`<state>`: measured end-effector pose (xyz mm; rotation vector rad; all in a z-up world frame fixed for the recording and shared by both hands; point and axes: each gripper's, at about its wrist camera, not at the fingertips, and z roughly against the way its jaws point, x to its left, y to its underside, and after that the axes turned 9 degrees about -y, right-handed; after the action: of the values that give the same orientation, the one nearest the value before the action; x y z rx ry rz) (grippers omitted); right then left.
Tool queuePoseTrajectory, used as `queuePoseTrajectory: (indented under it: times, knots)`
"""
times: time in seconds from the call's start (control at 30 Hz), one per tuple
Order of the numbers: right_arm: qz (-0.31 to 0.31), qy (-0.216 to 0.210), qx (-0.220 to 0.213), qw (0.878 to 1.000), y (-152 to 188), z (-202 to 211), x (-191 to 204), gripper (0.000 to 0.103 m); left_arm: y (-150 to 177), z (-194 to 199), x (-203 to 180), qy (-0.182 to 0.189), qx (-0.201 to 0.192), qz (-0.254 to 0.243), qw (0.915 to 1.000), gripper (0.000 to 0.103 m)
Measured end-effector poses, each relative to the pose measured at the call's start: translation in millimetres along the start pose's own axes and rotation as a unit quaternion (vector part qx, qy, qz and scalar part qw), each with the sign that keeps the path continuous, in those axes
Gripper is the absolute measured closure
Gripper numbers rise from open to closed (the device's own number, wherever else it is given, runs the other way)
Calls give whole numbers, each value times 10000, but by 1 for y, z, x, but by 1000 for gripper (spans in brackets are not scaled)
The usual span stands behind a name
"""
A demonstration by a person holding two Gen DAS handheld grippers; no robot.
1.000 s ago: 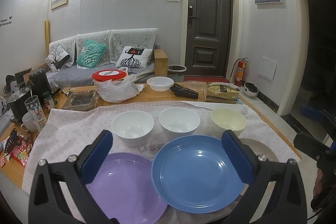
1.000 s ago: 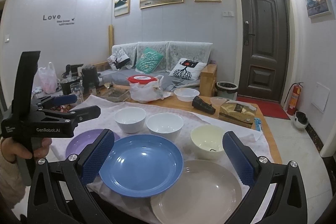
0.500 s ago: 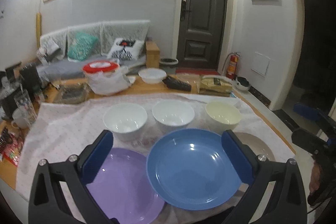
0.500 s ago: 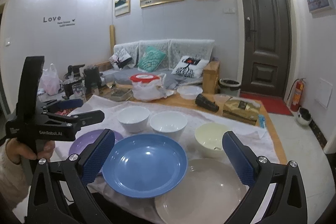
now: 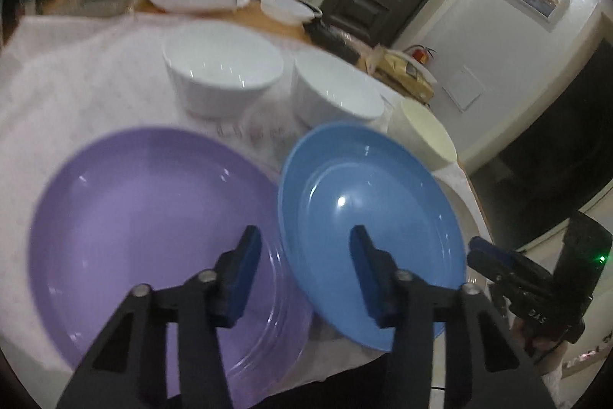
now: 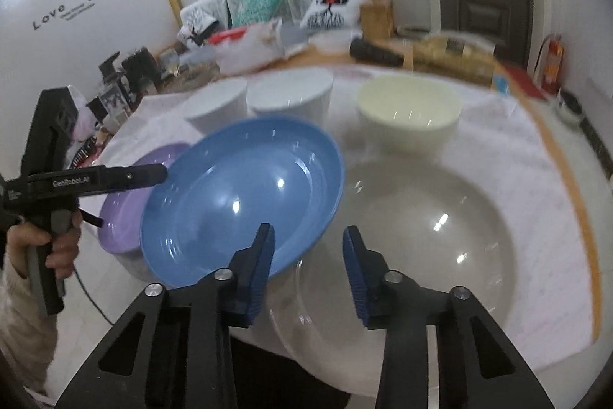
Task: Organize plates and bowls
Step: 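Grasp the blue plate rim with the right gripper and lift it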
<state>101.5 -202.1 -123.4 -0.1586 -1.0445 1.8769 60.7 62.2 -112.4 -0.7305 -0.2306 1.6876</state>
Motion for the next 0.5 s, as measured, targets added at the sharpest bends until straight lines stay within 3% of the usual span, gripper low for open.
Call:
queuePoseTrajectory:
  times: [0.27,0.5]
  knots:
    - [-278,17,167,9995,-2,-18,-5,86,5,-20,3,-98,116,26,9999,85]
    - [-319,71,196,9993,-5,-22,-3,88,4,-21,2,-221,60,-79,9997,91]
